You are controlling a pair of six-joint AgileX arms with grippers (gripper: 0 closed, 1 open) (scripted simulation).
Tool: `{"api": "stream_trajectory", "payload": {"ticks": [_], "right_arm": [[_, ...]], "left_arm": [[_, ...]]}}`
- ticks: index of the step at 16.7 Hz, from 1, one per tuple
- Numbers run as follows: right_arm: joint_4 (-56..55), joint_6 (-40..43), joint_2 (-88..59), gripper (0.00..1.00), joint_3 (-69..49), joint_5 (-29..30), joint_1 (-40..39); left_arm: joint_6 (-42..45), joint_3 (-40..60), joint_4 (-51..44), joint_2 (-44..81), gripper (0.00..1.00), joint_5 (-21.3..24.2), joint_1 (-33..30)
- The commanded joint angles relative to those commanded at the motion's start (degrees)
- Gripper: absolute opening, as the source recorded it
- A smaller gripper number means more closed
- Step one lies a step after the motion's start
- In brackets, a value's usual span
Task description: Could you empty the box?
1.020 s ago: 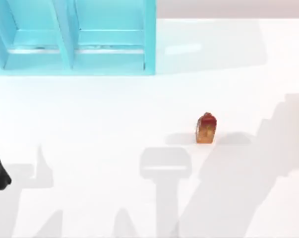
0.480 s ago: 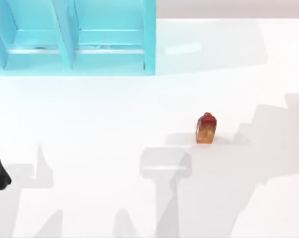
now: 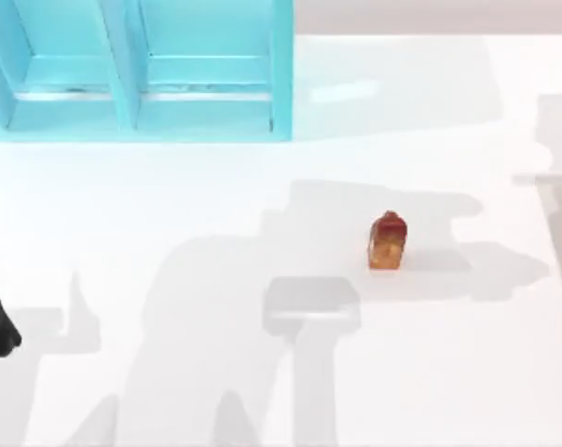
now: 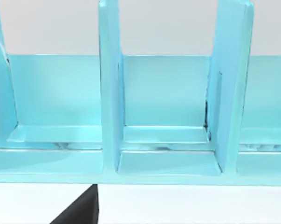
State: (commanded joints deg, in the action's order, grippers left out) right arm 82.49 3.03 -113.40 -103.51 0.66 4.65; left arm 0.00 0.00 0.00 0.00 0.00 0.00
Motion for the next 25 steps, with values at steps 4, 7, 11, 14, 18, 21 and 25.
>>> {"api": "stream_trajectory", "payload": {"ticks": [4,7,11,14,18,21,25], "right_arm": [[-6.37,-21.16,5.43,0.0,12.58,0.57,-21.33],[-11.39,-35.97,9.92,0.0,22.24,0.94,-36.05],[-16.65,-48.02,14.82,0.0,32.01,1.25,-48.07],[-18.1,-50.63,16.24,0.0,34.5,1.32,-50.67],[-17.97,-50.65,15.87,0.0,34.43,1.19,-50.47],[-20.45,-50.74,15.3,0.0,35.84,1.11,-50.66],[-27.57,-51.13,12.76,0.0,40.33,1.28,-51.12]], "left_arm": [[0.0,0.0,0.0,0.0,1.0,0.0,0.0],[0.0,0.0,0.0,0.0,1.0,0.0,0.0],[0.0,0.0,0.0,0.0,1.0,0.0,0.0],[0.0,0.0,0.0,0.0,1.0,0.0,0.0],[0.0,0.0,0.0,0.0,1.0,0.0,0.0],[0.0,0.0,0.0,0.0,1.0,0.0,0.0],[0.0,0.0,0.0,0.0,1.0,0.0,0.0]]}}
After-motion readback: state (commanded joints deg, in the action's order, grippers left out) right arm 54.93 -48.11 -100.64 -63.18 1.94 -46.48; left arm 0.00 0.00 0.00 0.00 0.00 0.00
